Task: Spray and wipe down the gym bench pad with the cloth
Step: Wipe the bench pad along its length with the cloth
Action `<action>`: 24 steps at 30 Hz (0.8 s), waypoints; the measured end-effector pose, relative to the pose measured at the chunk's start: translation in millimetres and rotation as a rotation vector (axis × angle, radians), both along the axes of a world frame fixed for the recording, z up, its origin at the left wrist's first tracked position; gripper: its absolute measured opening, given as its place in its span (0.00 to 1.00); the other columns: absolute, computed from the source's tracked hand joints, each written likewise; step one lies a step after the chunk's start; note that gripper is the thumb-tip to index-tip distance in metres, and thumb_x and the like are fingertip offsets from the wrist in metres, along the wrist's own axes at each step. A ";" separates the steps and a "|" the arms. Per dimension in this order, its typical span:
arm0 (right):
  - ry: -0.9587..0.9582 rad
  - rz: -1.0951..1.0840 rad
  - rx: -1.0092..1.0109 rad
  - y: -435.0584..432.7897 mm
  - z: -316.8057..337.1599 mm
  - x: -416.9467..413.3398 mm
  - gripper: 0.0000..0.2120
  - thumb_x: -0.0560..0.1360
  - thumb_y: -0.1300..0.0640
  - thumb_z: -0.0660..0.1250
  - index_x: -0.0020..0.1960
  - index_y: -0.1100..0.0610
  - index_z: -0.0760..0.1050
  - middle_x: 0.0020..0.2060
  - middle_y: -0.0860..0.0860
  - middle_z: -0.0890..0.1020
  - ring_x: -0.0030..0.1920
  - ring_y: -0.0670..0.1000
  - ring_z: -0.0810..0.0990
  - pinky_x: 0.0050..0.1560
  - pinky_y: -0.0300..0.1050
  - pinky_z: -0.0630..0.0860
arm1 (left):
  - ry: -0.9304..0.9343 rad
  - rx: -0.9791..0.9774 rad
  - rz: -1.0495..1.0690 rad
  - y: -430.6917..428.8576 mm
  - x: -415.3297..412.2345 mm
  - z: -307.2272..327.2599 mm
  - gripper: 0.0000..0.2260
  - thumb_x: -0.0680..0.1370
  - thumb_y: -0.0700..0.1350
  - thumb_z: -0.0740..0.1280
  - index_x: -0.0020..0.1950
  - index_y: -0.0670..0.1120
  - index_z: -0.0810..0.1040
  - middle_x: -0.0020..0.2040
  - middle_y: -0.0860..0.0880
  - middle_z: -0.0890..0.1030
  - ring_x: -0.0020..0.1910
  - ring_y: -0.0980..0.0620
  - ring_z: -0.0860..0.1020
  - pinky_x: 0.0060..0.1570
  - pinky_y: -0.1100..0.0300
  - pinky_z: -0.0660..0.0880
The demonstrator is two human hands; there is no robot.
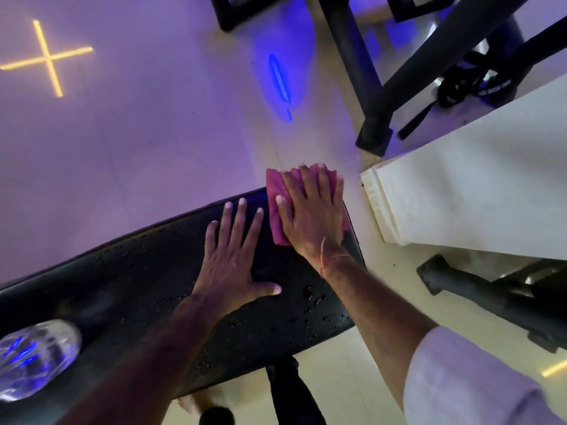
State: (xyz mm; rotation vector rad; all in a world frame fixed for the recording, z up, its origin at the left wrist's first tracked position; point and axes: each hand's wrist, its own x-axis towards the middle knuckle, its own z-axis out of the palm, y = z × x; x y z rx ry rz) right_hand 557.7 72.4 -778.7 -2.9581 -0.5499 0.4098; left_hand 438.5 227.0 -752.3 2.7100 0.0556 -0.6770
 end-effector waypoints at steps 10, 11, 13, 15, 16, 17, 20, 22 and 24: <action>-0.043 0.141 0.039 -32.8 -0.3 -22.4 0.30 0.87 0.39 0.46 0.86 0.49 0.51 0.85 0.56 0.54 0.85 0.62 0.51 0.82 0.65 0.54 | 0.043 0.018 0.026 -1.8 3.0 4.6 0.69 0.62 0.78 0.71 0.83 0.48 0.31 0.82 0.48 0.26 0.81 0.46 0.27 0.80 0.44 0.33; -0.041 0.086 0.042 -21.6 -0.9 -11.5 0.29 0.87 0.40 0.46 0.85 0.50 0.54 0.85 0.57 0.57 0.84 0.63 0.54 0.81 0.65 0.56 | 0.040 0.018 0.023 -1.0 2.2 3.4 0.69 0.62 0.78 0.71 0.83 0.48 0.31 0.82 0.48 0.27 0.81 0.46 0.27 0.80 0.43 0.33; -0.047 0.049 0.048 -15.0 -2.8 -11.4 0.29 0.87 0.40 0.45 0.85 0.50 0.54 0.84 0.57 0.57 0.84 0.64 0.55 0.81 0.66 0.55 | 0.028 0.008 0.018 -0.3 1.1 3.3 0.69 0.62 0.78 0.71 0.84 0.48 0.33 0.83 0.47 0.29 0.82 0.45 0.28 0.80 0.43 0.34; -0.068 0.120 0.059 -34.9 -4.2 -41.4 0.30 0.87 0.39 0.45 0.86 0.50 0.50 0.85 0.57 0.52 0.85 0.63 0.49 0.82 0.66 0.53 | 0.008 0.001 0.017 -1.2 0.3 4.3 0.68 0.62 0.77 0.73 0.84 0.47 0.34 0.83 0.46 0.30 0.82 0.44 0.29 0.80 0.42 0.35; -0.073 0.154 0.058 -49.8 -3.7 -61.6 0.30 0.87 0.40 0.46 0.86 0.49 0.48 0.86 0.56 0.50 0.85 0.62 0.47 0.82 0.66 0.52 | 0.000 -0.002 0.011 -2.3 0.0 5.6 0.68 0.63 0.76 0.73 0.85 0.47 0.35 0.84 0.45 0.30 0.82 0.44 0.29 0.81 0.41 0.35; -0.060 0.179 0.058 -62.3 -2.5 -75.6 0.30 0.87 0.40 0.46 0.86 0.49 0.47 0.86 0.55 0.49 0.85 0.61 0.46 0.82 0.66 0.53 | -0.010 -0.006 0.005 -3.2 -1.2 6.4 0.67 0.64 0.75 0.74 0.85 0.47 0.36 0.84 0.45 0.31 0.82 0.43 0.30 0.81 0.40 0.36; -0.077 0.153 0.055 -65.7 -5.0 -61.4 0.30 0.87 0.40 0.46 0.86 0.48 0.48 0.86 0.53 0.50 0.85 0.60 0.47 0.83 0.64 0.53 | -0.066 -0.033 -0.047 -3.7 -8.2 4.5 0.60 0.69 0.72 0.72 0.86 0.48 0.41 0.85 0.46 0.36 0.84 0.44 0.34 0.81 0.36 0.38; -0.099 0.075 0.064 -55.4 -7.1 -41.9 0.30 0.87 0.40 0.46 0.86 0.50 0.50 0.86 0.54 0.51 0.85 0.60 0.47 0.83 0.63 0.52 | -0.121 -0.035 -0.088 -5.1 -14.9 -1.8 0.52 0.75 0.72 0.66 0.86 0.48 0.43 0.86 0.47 0.39 0.85 0.44 0.37 0.81 0.36 0.40; -0.116 0.004 0.089 -56.0 -9.6 -56.6 0.30 0.87 0.41 0.47 0.86 0.51 0.50 0.86 0.55 0.51 0.85 0.60 0.46 0.84 0.62 0.50 | -0.169 -0.037 -0.101 -9.8 -22.6 -7.3 0.44 0.80 0.70 0.58 0.86 0.49 0.45 0.86 0.47 0.42 0.85 0.45 0.40 0.81 0.36 0.41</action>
